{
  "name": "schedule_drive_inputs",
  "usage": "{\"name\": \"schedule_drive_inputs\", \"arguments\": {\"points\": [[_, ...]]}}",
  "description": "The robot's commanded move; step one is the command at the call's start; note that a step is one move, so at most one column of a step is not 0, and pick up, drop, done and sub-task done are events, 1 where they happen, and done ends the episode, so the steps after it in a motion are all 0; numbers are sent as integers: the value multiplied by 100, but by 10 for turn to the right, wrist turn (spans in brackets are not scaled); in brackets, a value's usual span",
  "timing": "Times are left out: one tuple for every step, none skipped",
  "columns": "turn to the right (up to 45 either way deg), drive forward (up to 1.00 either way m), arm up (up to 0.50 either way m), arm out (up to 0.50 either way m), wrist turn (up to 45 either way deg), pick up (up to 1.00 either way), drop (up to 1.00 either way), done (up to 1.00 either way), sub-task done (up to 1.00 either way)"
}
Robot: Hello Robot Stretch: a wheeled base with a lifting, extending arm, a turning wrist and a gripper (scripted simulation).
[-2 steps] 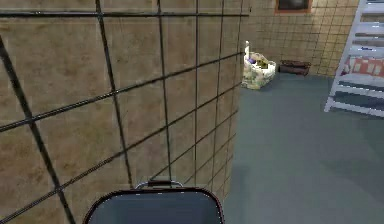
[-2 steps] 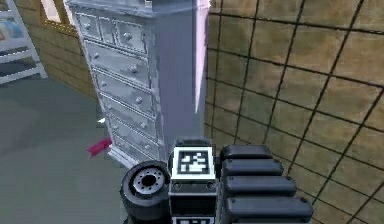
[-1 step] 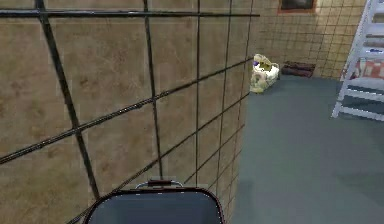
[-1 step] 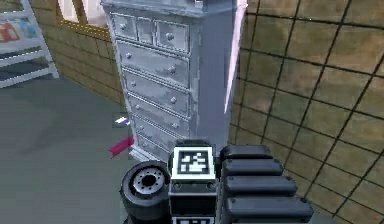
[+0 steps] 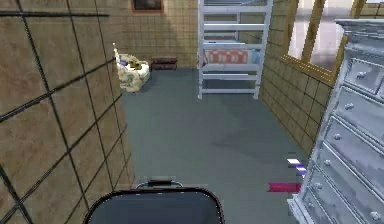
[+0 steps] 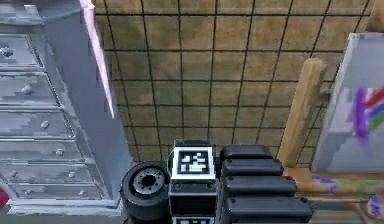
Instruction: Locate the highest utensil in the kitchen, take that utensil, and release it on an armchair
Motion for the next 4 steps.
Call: {"name": "schedule_drive_inputs", "arguments": {"points": [[0, 100, 0, 0, 0, 0, 0, 0, 0], [150, 0, 0, 0, 0, 0, 0, 0, 0], [0, 5, 0, 0, 0, 0, 0, 0, 0], [-270, 0, 0, 0, 0, 0, 0, 0, 0]]}}
